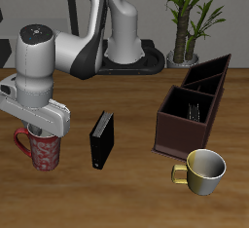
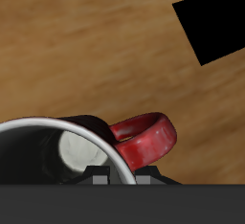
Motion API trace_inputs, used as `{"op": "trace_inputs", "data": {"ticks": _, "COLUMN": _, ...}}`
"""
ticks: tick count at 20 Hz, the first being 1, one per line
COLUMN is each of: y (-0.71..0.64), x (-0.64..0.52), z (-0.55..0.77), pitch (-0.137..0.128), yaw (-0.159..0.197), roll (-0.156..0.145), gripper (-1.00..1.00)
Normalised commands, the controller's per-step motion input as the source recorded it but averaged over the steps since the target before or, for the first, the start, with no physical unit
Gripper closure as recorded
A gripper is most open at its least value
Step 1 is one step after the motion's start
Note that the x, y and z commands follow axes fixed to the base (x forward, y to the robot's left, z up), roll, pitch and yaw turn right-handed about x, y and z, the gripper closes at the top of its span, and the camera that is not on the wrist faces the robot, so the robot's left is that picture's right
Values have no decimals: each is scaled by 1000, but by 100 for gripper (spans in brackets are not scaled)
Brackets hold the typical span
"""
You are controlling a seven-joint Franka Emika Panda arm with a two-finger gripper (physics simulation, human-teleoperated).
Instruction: Place the yellow book into the left desk caddy's right compartment and place the red mug into the left desk caddy's left compartment
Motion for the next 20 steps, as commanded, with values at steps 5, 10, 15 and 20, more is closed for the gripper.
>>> {"op": "trace_inputs", "data": {"ticks": 5, "y": -43, "x": -521, "z": 328, "pitch": -42, "yaw": 39, "roll": -47, "gripper": 100}}
{"op": "trace_inputs", "data": {"ticks": 10, "y": 27, "x": -511, "z": 245, "pitch": 0, "yaw": -3, "roll": -26, "gripper": 100}}
{"op": "trace_inputs", "data": {"ticks": 15, "y": 169, "x": -465, "z": 132, "pitch": -13, "yaw": 7, "roll": 23, "gripper": 100}}
{"op": "trace_inputs", "data": {"ticks": 20, "y": 215, "x": -705, "z": 115, "pitch": -58, "yaw": -44, "roll": -29, "gripper": 100}}
